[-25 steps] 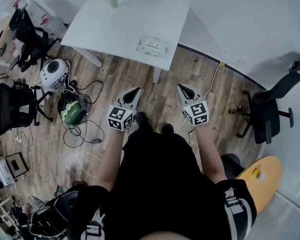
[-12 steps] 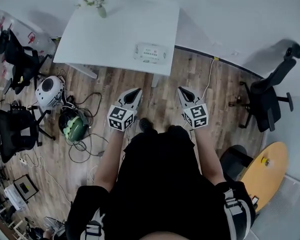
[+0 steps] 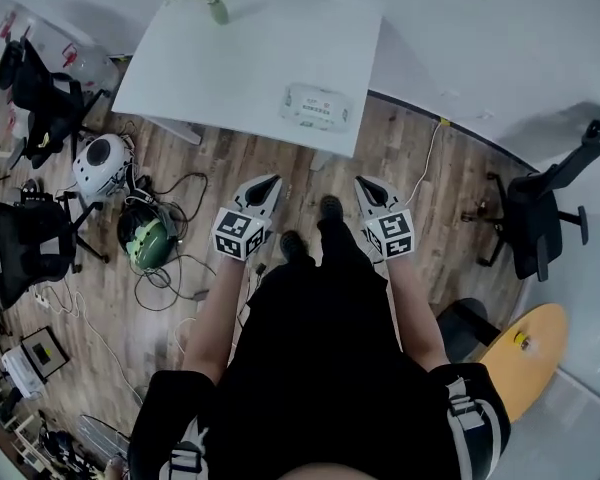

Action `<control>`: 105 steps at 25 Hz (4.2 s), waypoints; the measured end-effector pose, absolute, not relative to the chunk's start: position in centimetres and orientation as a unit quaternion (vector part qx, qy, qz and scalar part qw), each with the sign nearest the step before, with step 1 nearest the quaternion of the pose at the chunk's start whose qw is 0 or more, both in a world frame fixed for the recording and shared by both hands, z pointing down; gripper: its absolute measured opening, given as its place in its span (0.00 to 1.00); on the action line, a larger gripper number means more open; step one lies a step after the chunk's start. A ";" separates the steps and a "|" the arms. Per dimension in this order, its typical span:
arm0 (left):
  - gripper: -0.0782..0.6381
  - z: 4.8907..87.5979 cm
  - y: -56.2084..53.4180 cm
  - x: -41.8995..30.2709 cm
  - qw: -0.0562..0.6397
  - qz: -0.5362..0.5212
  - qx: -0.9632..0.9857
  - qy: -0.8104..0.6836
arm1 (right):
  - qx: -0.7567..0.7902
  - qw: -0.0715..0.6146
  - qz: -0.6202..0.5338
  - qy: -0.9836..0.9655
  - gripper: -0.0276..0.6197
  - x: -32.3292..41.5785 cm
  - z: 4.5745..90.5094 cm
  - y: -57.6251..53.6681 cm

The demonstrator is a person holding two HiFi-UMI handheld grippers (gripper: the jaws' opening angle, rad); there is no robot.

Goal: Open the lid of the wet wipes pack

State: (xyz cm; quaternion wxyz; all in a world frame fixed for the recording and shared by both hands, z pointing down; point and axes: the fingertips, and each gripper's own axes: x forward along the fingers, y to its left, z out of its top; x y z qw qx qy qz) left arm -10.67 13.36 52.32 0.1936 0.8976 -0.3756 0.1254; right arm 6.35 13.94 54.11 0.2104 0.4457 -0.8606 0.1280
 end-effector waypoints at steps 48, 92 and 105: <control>0.14 57.9 -4.6 -5.4 0.217 0.129 0.845 -0.471 | 0.250 0.272 0.062 -0.927 0.07 6.0 58.5 -7.6; 0.28 71.1 -14.3 -5.5 0.221 0.246 0.901 -0.283 | 0.215 0.413 -0.024 -0.885 0.20 -1.9 70.1 -13.2; 0.27 71.2 -14.5 -5.8 0.233 0.205 0.903 -0.298 | 0.193 0.419 -0.061 -0.885 0.25 -2.6 70.5 -12.7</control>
